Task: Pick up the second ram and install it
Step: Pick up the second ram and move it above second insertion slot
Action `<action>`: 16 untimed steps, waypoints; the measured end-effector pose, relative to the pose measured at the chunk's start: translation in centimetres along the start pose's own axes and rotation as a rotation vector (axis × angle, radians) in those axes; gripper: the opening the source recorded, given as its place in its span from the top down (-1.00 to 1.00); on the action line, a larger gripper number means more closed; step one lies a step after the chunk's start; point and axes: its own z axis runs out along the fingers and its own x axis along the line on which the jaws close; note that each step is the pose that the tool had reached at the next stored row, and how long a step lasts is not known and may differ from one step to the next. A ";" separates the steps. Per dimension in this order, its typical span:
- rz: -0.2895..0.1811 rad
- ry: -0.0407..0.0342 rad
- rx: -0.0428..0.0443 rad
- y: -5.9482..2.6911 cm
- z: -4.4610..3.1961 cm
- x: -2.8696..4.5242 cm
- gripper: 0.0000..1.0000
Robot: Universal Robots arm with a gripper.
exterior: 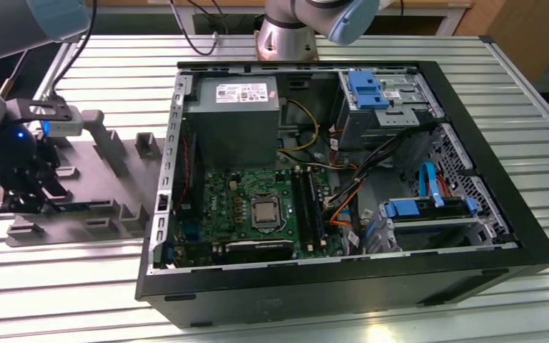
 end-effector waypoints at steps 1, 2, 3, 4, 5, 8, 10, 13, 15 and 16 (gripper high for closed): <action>0.000 0.0002 -0.0002 0.00 0.05 0.00 0.22; 0.000 0.0001 -0.0002 0.00 0.14 0.00 0.22; 0.000 0.0001 -0.0002 0.00 0.22 0.00 0.22; -0.001 0.0002 -0.0003 0.00 0.29 0.00 0.22; -0.001 0.0002 -0.0003 0.01 0.34 0.00 0.25; -0.001 0.0002 -0.0002 0.01 0.49 0.00 0.39; -0.001 0.0001 -0.0002 0.01 0.62 -0.01 0.39; -0.003 0.0000 -0.0002 0.01 0.77 0.00 0.39; -0.005 -0.0017 -0.0003 0.02 0.86 -0.01 0.39; -0.005 -0.0027 -0.0003 0.01 0.91 -0.01 0.39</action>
